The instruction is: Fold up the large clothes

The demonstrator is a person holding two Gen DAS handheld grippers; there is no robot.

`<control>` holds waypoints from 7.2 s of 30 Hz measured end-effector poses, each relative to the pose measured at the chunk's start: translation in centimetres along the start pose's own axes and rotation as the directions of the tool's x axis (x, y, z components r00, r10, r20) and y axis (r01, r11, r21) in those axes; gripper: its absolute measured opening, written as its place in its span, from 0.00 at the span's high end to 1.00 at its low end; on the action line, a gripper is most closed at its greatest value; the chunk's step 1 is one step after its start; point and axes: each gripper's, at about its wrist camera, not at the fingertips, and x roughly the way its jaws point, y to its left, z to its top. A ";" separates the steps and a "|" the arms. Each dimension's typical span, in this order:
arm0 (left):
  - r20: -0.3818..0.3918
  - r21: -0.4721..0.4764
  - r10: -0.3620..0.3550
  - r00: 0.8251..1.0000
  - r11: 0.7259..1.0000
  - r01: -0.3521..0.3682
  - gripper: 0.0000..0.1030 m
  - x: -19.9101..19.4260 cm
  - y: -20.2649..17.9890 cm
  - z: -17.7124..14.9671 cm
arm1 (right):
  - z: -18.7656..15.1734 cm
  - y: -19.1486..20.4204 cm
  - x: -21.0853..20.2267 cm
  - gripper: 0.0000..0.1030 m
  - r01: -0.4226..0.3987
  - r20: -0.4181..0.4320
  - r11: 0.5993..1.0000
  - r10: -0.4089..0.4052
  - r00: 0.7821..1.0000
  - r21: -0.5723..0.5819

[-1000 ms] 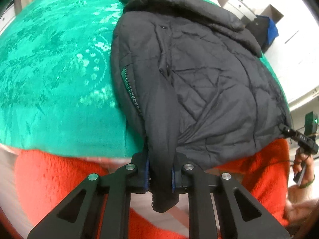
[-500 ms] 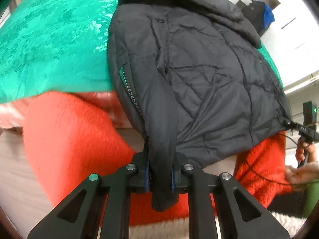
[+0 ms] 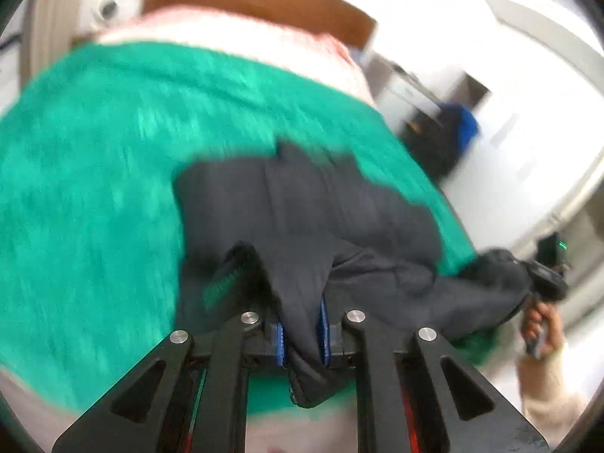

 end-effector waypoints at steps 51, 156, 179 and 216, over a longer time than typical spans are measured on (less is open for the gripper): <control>0.113 -0.020 0.305 0.946 0.952 -0.304 0.07 15.7 4.8 8.5 | 8.6 -6.8 14.9 0.44 0.462 0.132 0.866 -0.444 0.886 -0.188; -0.054 0.604 0.393 0.918 0.745 -0.283 0.01 20.7 -13.7 -9.7 | -10.6 -7.2 6.9 0.12 0.319 0.381 0.934 -0.240 0.893 -0.159; -0.177 0.548 0.197 0.964 0.834 -0.070 0.01 21.9 -16.6 -13.6 | -9.5 -11.4 5.3 0.12 0.254 0.374 0.966 -0.252 0.893 0.044; -0.173 0.397 -0.102 0.980 0.903 0.164 0.01 21.2 -13.8 -6.3 | -9.5 -15.4 6.1 0.11 -0.072 0.263 0.938 -0.021 0.964 0.339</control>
